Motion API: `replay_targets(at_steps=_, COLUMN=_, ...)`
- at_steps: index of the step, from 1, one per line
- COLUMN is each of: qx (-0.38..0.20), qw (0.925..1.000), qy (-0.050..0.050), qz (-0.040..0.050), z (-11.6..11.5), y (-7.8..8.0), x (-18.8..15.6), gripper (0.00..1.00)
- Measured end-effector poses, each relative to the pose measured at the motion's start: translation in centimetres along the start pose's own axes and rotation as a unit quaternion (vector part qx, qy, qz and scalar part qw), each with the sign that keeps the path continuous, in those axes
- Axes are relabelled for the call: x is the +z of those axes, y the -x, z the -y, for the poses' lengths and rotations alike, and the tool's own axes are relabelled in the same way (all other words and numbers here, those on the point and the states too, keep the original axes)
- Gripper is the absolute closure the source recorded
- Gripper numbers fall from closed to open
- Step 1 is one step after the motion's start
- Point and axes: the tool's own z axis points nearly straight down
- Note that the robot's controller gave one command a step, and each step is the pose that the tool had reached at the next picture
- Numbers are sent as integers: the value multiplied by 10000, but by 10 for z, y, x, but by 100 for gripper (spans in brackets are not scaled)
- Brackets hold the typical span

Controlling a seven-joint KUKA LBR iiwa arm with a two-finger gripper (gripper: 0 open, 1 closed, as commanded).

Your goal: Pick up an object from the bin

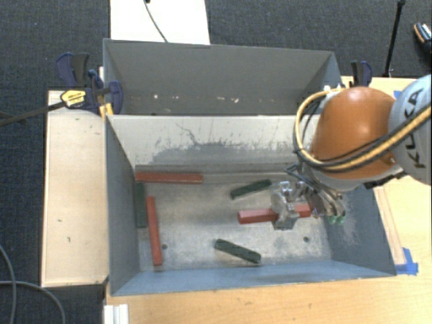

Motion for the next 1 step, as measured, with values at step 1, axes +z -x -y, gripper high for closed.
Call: replay_targets(at_steps=1, qx=-865, qw=9963, qy=-8, qz=4, z=31, y=-13, x=-105, gripper=100)
